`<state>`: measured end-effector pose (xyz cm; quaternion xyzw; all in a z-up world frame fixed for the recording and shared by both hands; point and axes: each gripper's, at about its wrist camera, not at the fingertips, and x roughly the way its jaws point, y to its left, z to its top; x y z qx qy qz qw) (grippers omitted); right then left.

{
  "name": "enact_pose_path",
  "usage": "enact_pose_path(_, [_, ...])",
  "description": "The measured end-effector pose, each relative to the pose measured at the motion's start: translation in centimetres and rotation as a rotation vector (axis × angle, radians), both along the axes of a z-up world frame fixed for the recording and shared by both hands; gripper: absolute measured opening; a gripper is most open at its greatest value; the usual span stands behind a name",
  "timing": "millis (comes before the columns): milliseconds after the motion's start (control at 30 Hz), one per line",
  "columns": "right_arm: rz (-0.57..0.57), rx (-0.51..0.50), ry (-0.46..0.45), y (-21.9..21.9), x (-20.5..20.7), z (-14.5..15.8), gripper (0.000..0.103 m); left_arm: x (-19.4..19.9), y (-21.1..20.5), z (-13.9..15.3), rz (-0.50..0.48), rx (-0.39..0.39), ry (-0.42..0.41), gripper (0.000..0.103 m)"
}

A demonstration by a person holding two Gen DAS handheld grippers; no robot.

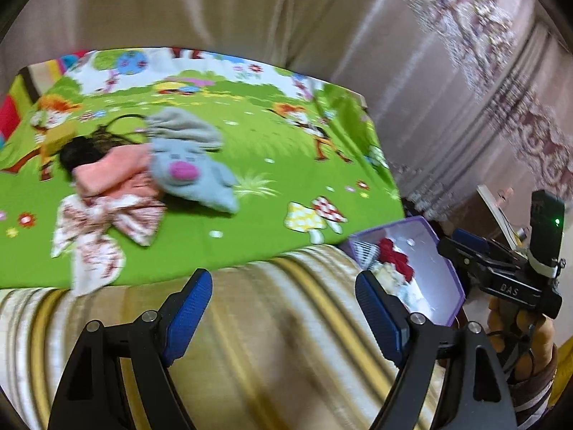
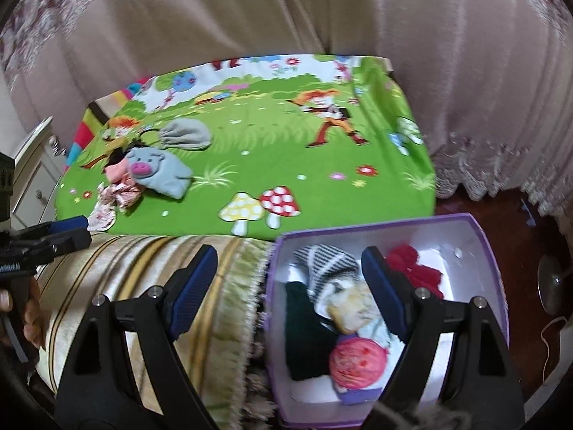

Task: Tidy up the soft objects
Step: 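Move both open tools back over the pile of soft items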

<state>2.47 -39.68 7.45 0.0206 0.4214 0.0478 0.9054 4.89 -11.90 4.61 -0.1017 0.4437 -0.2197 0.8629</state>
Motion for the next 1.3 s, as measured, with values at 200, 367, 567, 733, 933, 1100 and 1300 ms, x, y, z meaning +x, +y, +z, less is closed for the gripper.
enact_pose_path(200, [0.070,-0.002,0.009,3.0,1.4,-0.3,0.085,0.8,4.7,-0.4,0.100,0.002,0.014,0.083])
enact_pose_path(367, [0.114,-0.007,0.021,4.9,2.4,-0.6,0.085,1.5,7.8,-0.9,0.167,0.014,0.031,0.083])
enact_pose_path(567, [0.160,-0.005,0.029,6.9,3.8,-0.9,0.085,2.8,10.0,-1.8,0.214,0.031,0.063,0.083])
enact_pose_path(733, [0.207,-0.010,0.040,8.7,5.2,-1.5,0.085,4.6,10.9,-2.6,0.235,0.056,0.087,0.081])
enact_pose_path(933, [0.257,-0.009,0.058,10.8,7.5,-2.5,0.085,7.1,11.1,-3.6,0.214,0.086,0.125,0.073])
enact_pose_path(1100, [0.301,-0.015,0.074,12.5,9.4,-3.5,0.085,8.7,10.8,-4.2,0.206,0.154,0.133,0.066])
enact_pose_path(1300, [0.390,-0.047,0.095,14.6,11.5,-4.8,0.085,10.3,9.6,-5.0,0.143,0.323,0.118,0.065])
